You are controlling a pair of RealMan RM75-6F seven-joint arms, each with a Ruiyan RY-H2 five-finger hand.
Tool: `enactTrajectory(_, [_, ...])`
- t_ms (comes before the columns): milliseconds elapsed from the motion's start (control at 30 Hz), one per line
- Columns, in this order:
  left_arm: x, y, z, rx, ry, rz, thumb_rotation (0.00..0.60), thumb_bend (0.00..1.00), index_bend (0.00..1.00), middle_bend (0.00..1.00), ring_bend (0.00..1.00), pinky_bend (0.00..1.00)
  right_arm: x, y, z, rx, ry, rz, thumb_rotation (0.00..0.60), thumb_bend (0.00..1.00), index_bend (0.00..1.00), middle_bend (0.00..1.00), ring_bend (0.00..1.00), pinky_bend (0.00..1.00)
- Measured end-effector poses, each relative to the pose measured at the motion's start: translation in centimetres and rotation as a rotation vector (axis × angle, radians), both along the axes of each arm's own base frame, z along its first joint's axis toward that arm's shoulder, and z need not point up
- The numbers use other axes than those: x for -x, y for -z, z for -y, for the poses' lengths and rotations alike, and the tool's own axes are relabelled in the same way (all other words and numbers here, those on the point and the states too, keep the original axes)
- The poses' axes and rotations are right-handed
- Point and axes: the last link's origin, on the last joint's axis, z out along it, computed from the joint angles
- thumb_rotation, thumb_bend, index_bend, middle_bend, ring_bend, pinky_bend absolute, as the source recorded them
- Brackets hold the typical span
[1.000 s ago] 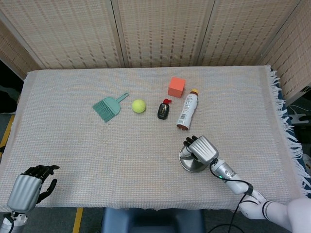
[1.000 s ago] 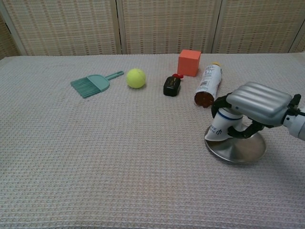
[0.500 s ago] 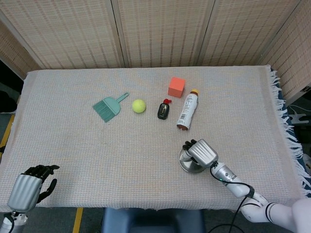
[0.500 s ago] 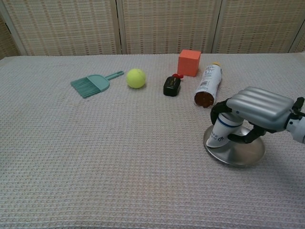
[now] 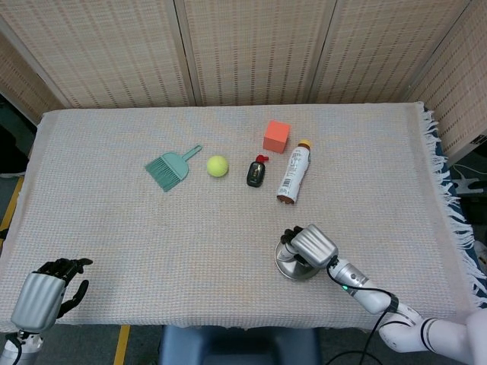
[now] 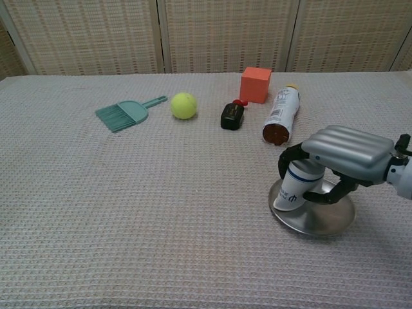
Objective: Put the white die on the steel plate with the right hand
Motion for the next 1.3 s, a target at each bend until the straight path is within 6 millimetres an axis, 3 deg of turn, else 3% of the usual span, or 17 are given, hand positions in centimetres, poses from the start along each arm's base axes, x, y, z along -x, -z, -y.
enactTrajectory(500, [0.0,0.0,0.0,0.0,0.0,-0.003,0.6,0.39,0.36,0.5,0.43,0.56,1.9,-1.7,1.9,0.188,-0.123,-0.21,0.6,0.25,0.58,0.5,0.42,0.78])
enactTrajectory(967, [0.0,0.0,0.0,-0.001,-0.001,-0.001,0.6,0.39,0.36,0.5,0.43,0.56,-0.5,-1.3,-0.9,-0.013,-0.011,0.024,0.6,0.25,0.58,0.5,0.42,0.78])
enactTrajectory(1167, [0.0,0.1,0.0,0.001,-0.003,-0.004,0.6,0.39,0.36,0.5,0.43,0.56,-0.3,-2.4,-0.9,0.007,-0.038,-0.017,0.6,0.25,0.58,0.5,0.42,0.78])
enactTrajectory(1300, [-0.1,0.1,0.0,0.001,-0.003,-0.005,0.6,0.39,0.36,0.5,0.43,0.56,1.0,-2.7,-0.2,0.067,-0.069,-0.106,0.6,0.25,0.58,0.5,0.42,0.78])
